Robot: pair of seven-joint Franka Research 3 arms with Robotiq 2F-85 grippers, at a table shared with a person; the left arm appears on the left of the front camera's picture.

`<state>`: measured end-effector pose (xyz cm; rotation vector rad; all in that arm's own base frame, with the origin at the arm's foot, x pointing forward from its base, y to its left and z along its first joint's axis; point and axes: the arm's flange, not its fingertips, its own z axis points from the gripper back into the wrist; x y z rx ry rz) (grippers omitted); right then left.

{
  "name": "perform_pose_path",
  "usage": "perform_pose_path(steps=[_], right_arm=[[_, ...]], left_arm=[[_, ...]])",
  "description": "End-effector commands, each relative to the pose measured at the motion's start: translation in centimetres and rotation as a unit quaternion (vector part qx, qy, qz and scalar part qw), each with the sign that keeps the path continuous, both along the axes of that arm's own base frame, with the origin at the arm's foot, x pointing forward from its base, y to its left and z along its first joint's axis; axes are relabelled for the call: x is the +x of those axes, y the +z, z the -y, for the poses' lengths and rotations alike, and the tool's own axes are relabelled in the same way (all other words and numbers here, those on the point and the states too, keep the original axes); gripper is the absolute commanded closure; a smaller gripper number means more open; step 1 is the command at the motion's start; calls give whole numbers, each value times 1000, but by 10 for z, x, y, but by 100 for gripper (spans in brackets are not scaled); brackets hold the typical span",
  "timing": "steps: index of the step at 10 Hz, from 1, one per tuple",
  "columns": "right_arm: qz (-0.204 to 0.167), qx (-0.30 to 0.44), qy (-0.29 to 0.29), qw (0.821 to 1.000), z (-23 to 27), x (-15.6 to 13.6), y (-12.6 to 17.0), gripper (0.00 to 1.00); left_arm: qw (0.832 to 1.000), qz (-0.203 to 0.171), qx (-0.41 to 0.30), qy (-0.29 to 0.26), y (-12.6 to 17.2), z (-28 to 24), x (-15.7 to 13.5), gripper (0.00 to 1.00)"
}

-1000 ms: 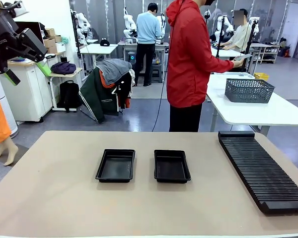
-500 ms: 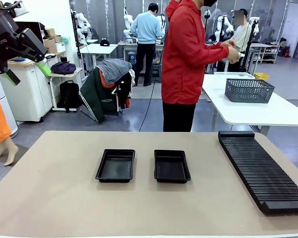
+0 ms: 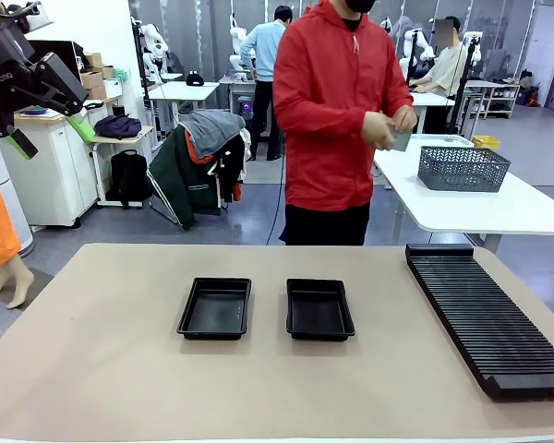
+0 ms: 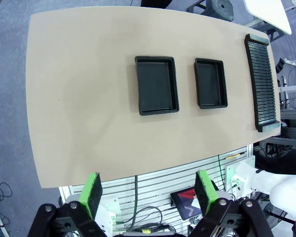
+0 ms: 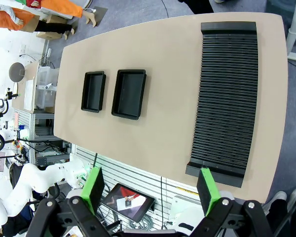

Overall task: Inspect and transfer BCBs to ESD trays.
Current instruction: Pick up the Blank PCB from the PCB Rack and place it in the left ESD tray.

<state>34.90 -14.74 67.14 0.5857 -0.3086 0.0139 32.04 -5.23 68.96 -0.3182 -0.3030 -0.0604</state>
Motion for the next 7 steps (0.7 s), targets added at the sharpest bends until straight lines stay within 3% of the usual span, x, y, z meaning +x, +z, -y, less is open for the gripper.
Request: perform_pose_path(steps=[1, 7], right_arm=[[0, 0, 0, 1000, 0, 0, 0, 0], [0, 0, 0, 1000, 0, 0, 0, 0]], left_arm=[[1000, 0, 0, 1, -1, 0, 0, 0], [1000, 0, 0, 1, -1, 0, 0, 0]])
